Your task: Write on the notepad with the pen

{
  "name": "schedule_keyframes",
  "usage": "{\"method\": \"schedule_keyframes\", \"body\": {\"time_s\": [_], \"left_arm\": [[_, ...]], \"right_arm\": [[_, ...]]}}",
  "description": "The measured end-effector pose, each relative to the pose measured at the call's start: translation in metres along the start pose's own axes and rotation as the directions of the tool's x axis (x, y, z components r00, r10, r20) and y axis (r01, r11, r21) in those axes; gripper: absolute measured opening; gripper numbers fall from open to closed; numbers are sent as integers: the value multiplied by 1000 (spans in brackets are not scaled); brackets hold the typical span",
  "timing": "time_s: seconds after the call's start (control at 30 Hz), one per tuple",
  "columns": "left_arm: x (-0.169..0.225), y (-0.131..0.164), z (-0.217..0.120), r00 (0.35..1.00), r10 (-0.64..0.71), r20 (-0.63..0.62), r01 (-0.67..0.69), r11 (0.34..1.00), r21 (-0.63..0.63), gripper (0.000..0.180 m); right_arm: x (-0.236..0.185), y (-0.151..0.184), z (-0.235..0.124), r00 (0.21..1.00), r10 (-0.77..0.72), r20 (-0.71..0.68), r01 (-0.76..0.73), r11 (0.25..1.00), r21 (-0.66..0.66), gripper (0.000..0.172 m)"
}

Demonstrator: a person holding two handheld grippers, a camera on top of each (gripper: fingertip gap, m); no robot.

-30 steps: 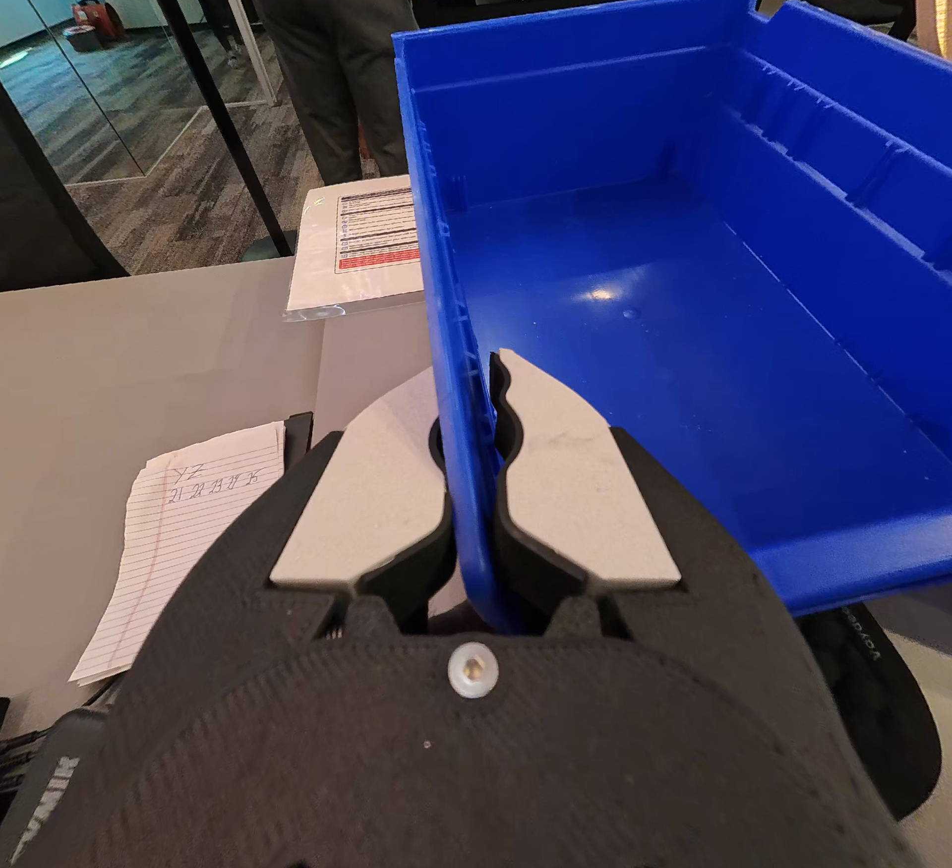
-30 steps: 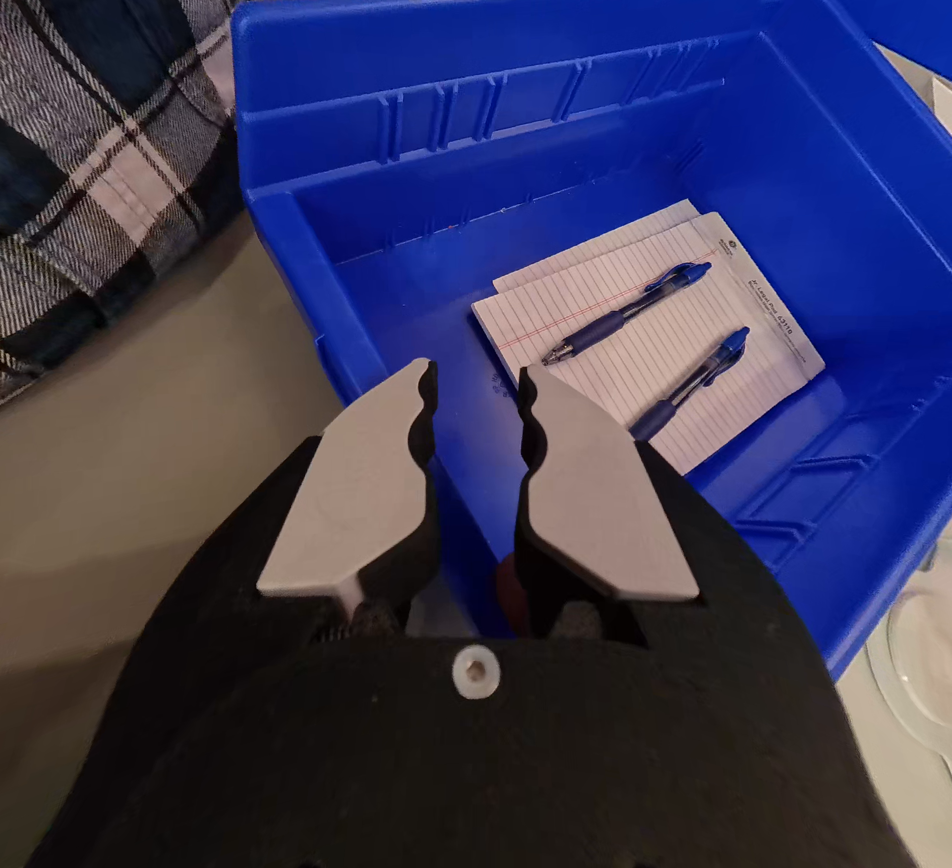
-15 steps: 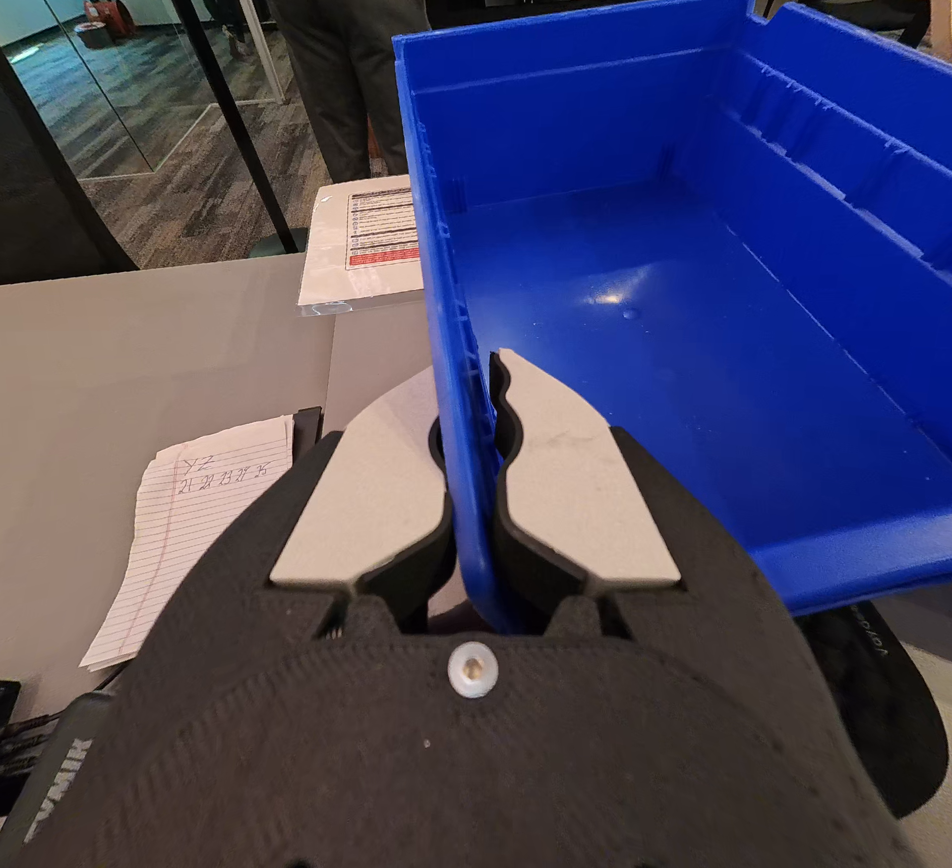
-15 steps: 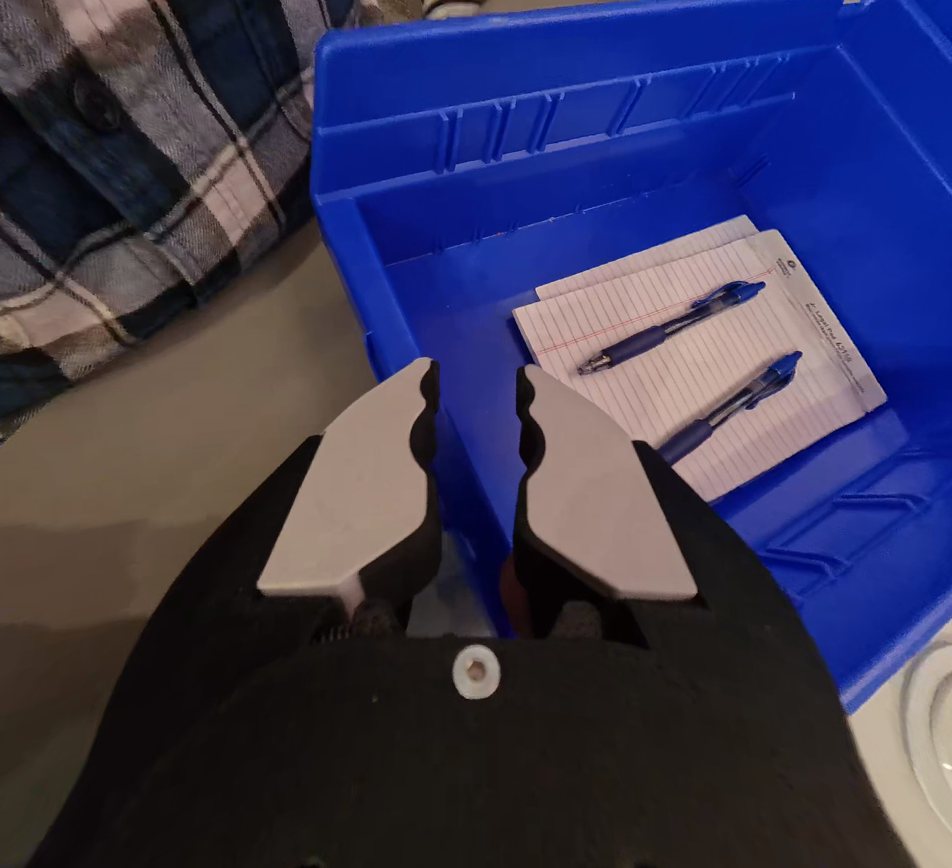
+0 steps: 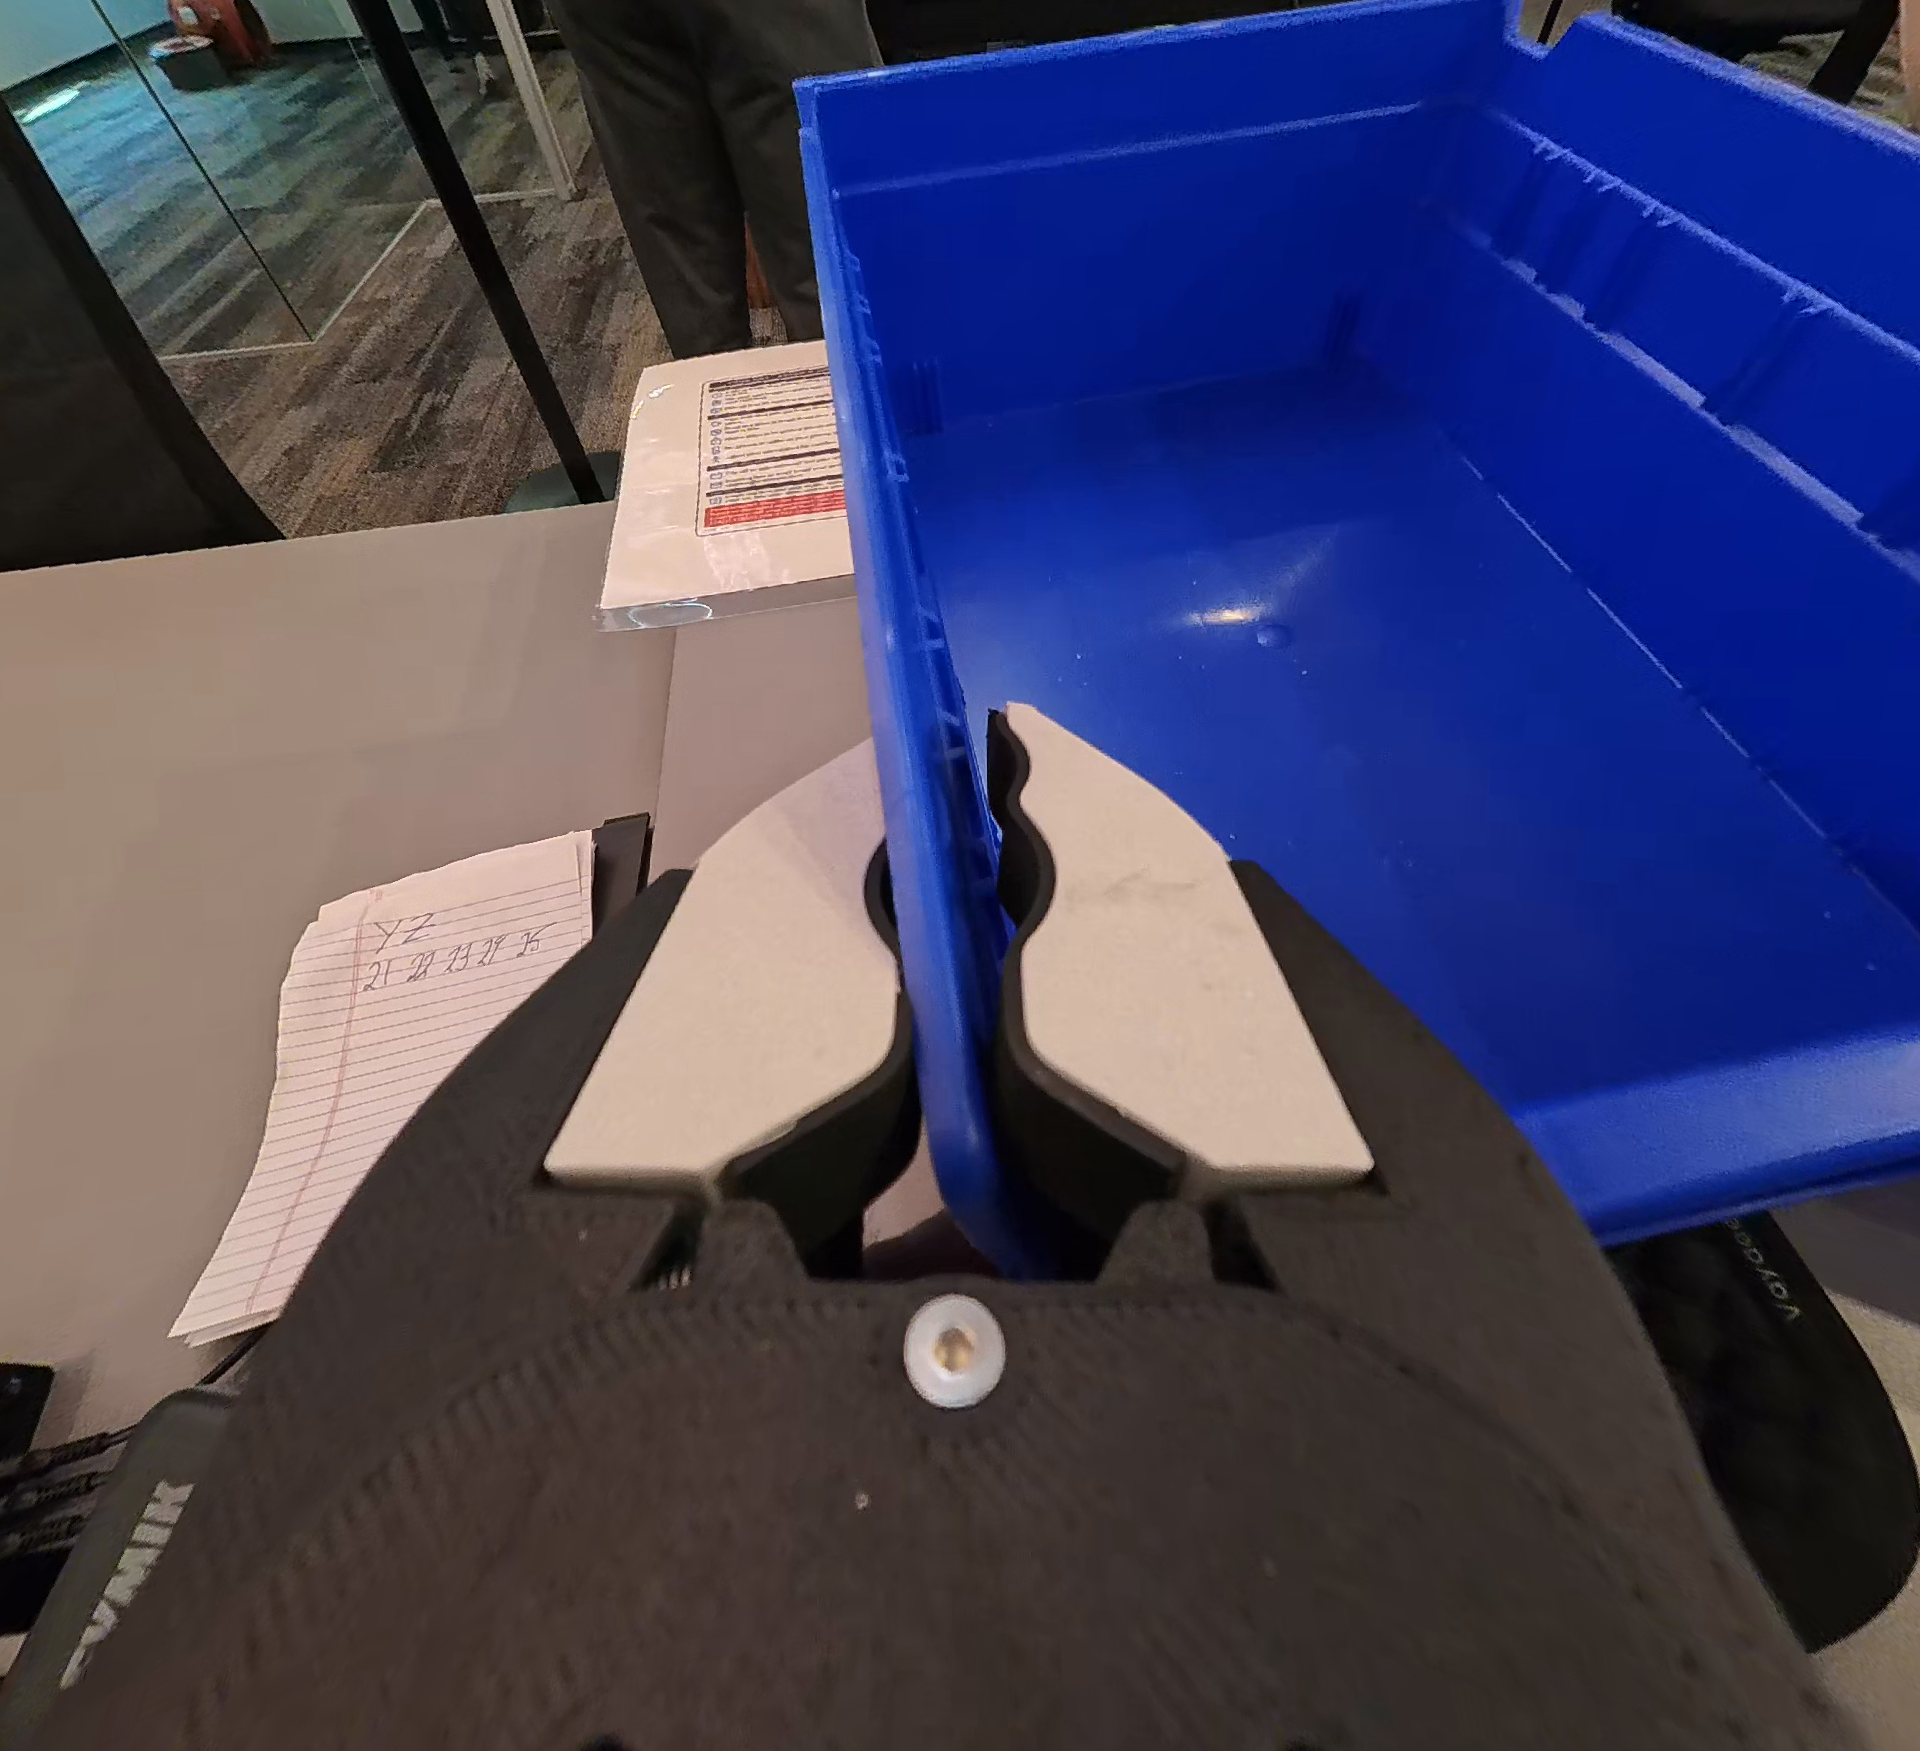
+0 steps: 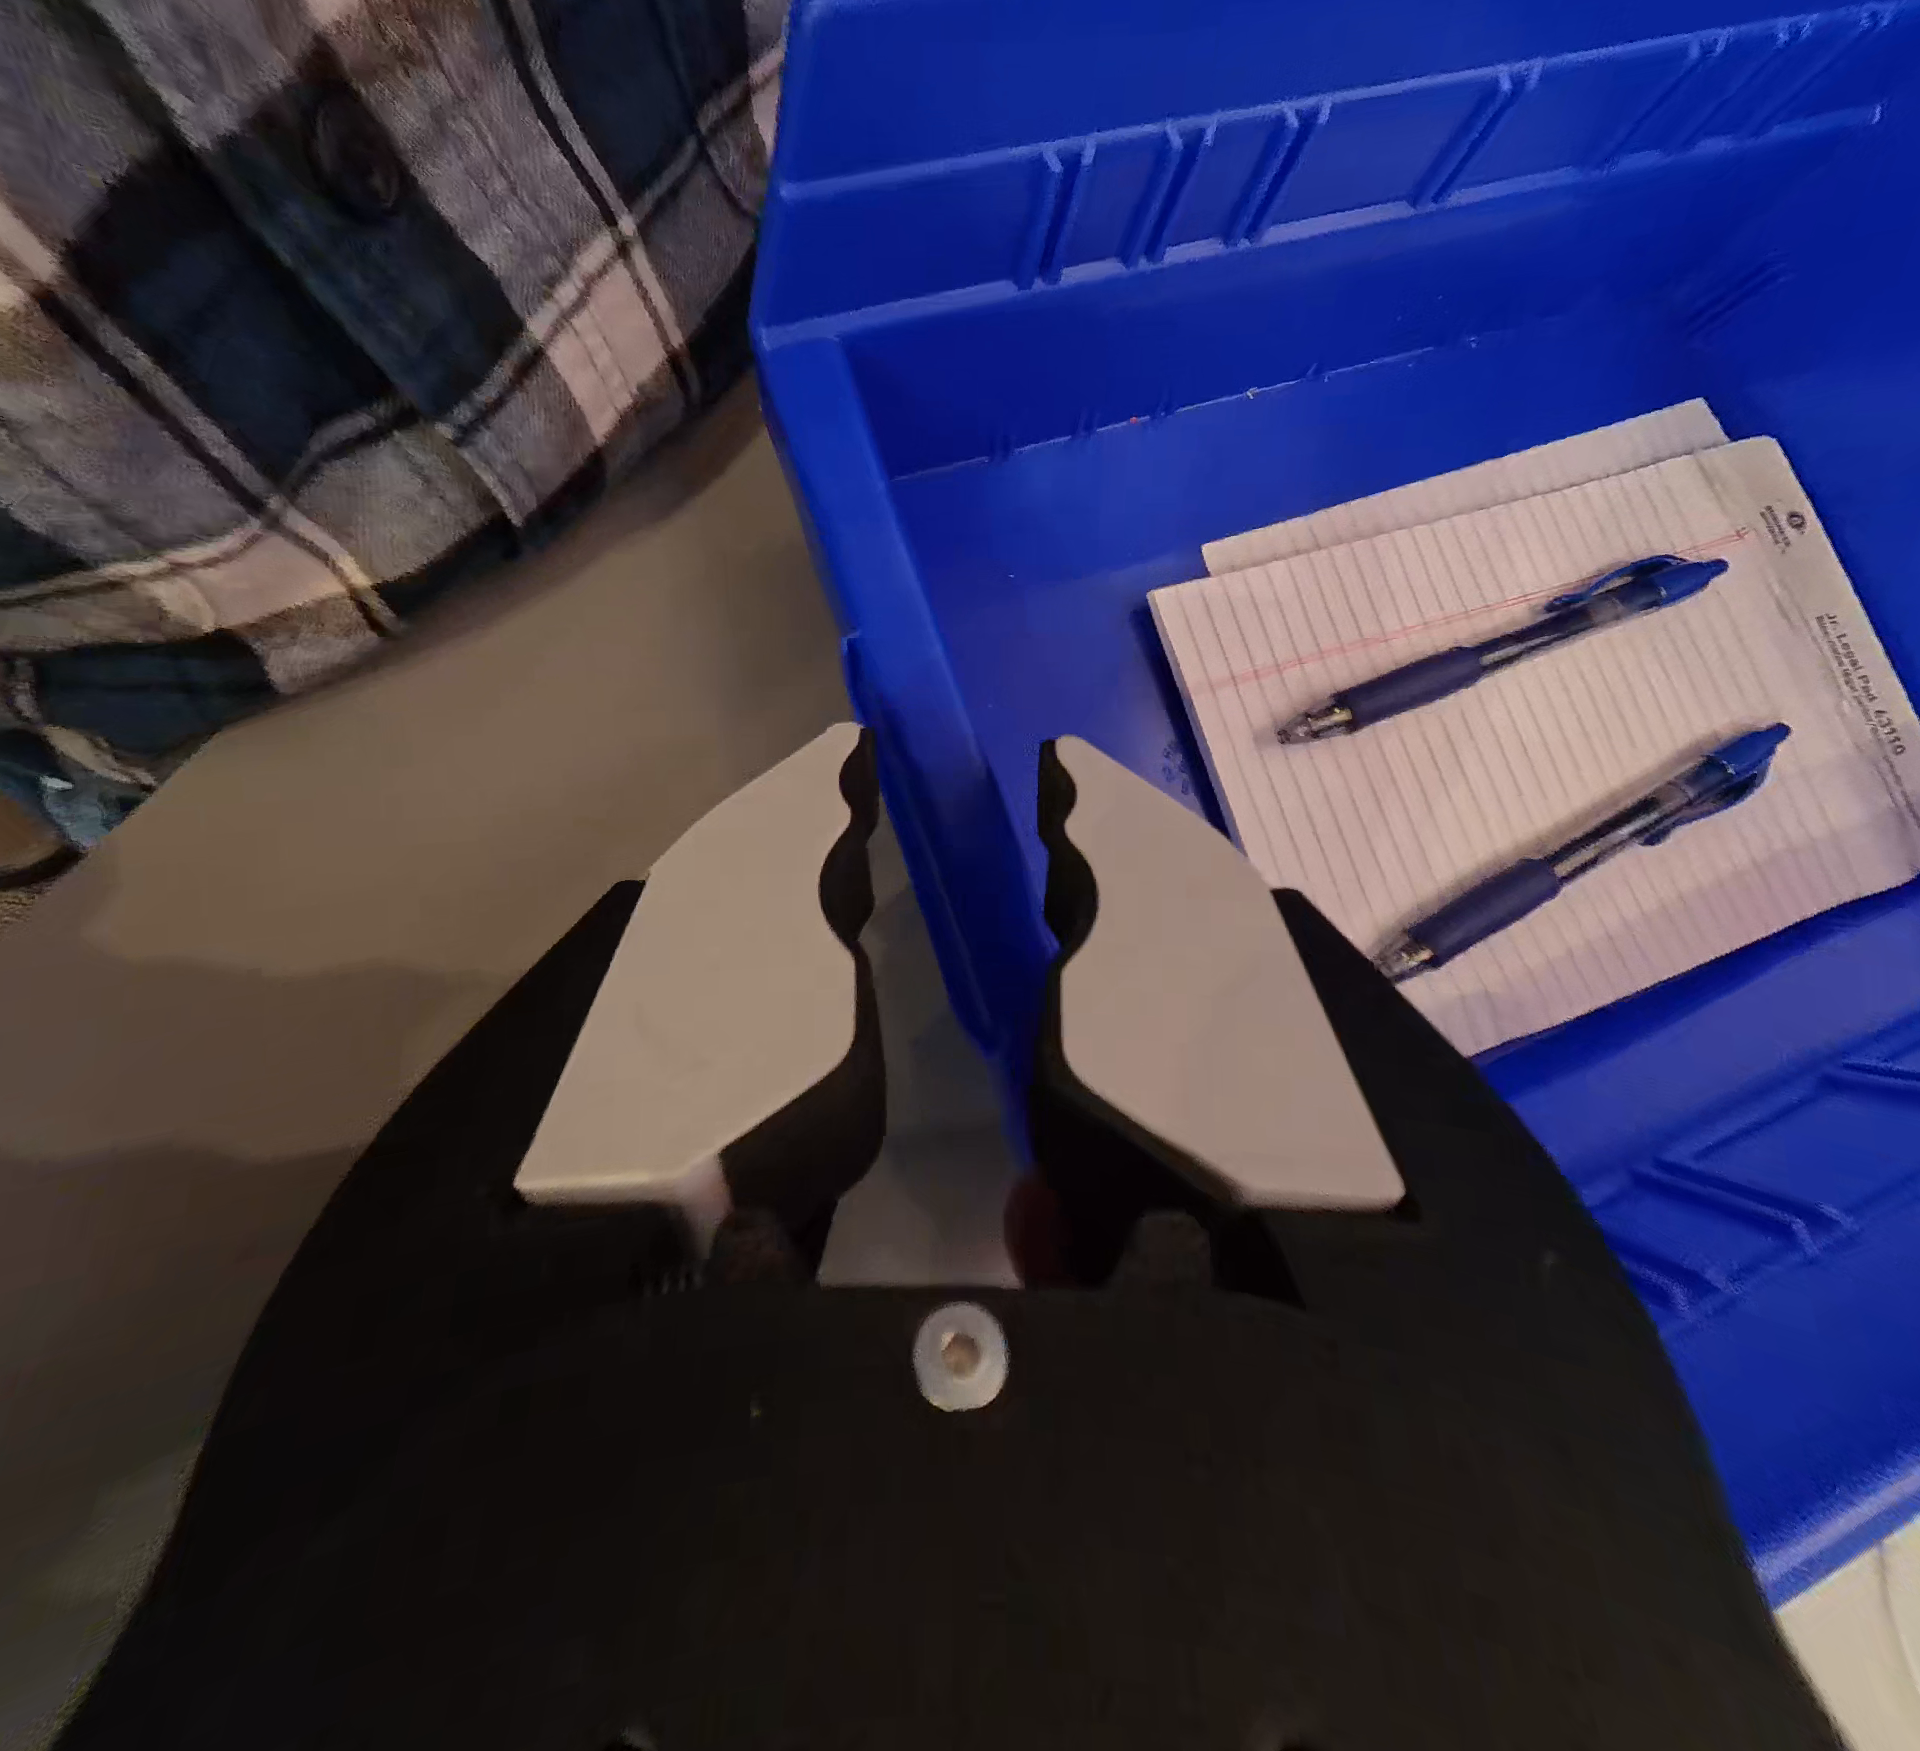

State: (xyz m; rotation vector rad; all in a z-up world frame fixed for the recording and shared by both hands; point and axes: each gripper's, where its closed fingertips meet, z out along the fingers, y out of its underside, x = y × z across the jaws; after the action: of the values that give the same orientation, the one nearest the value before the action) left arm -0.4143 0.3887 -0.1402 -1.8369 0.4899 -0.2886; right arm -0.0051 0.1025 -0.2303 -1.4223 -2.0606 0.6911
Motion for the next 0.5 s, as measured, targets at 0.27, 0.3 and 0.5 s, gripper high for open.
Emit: {"method": "schedule_keyframes", "body": {"time_s": [0.27, 0.3, 0.5], "left_arm": [[0, 0, -1, 1000, 0, -1, 0, 1000, 3, 10], [0, 0, 0, 1000, 0, -1, 0, 1000, 2, 10], [-4, -1, -4, 1000, -1, 16, 1, 1000, 4, 10]], "right_arm": [[2, 7, 11, 998, -50, -34, 47, 996, -82, 34], [3, 7, 12, 998, -50, -34, 47, 996, -81, 33], [11, 5, 17, 997, -64, -32, 60, 994, -90, 29]]}}
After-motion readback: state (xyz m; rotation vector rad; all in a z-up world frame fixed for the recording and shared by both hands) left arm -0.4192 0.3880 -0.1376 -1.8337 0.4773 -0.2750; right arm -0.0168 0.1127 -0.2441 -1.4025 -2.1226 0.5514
